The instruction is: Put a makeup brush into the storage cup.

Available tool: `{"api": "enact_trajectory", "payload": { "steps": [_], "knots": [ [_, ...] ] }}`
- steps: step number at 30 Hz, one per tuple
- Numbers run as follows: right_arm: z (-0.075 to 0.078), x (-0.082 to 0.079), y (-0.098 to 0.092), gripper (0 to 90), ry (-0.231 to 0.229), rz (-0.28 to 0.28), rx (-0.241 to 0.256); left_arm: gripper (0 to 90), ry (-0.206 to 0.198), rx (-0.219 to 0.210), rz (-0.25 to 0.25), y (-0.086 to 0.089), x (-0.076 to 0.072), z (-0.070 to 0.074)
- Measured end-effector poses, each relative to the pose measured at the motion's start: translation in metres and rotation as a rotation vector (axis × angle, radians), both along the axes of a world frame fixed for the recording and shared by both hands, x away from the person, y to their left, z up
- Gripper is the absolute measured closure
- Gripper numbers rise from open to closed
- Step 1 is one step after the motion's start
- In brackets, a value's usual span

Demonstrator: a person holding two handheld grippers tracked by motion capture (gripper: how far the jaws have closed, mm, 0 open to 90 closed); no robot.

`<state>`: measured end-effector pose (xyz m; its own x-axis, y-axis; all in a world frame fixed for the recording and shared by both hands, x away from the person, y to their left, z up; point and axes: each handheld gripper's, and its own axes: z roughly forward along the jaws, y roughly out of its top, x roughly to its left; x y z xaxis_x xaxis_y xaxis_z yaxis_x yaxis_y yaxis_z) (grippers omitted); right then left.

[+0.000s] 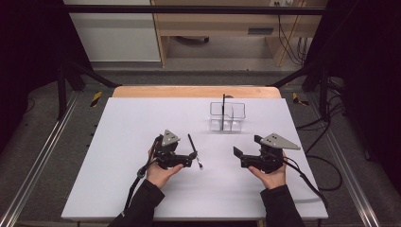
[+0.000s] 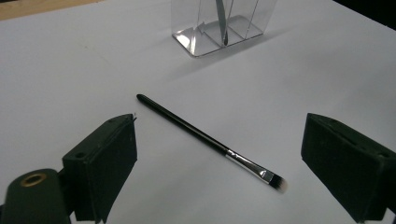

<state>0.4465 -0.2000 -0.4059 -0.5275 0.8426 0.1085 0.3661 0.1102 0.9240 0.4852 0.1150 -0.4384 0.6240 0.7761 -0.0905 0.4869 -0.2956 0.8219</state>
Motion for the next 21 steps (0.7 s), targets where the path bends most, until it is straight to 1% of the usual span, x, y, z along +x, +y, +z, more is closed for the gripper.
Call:
{"api": "enact_trajectory", "payload": {
  "steps": [6, 12, 18, 21],
  "knots": [
    [0.0, 0.0, 0.0, 8.5, 0.0, 0.0, 0.002, 11.3, 0.029, 0.021, 0.01, -0.011, 0.009, -0.013],
    [-0.001, 0.001, 0.001, 8.5, 0.004, 0.002, 0.001, 14.3, 0.045, 0.026, 0.021, -0.017, 0.013, -0.022],
    [-0.001, 0.001, 0.001, 8.4, 0.006, 0.004, 0.002, 18.4, 0.066, 0.032, 0.023, -0.022, 0.017, -0.03],
    [-0.002, 0.001, 0.002, 8.4, 0.008, 0.003, 0.0, 21.6, 0.079, 0.039, 0.013, -0.024, 0.018, -0.033]
  ]
}}
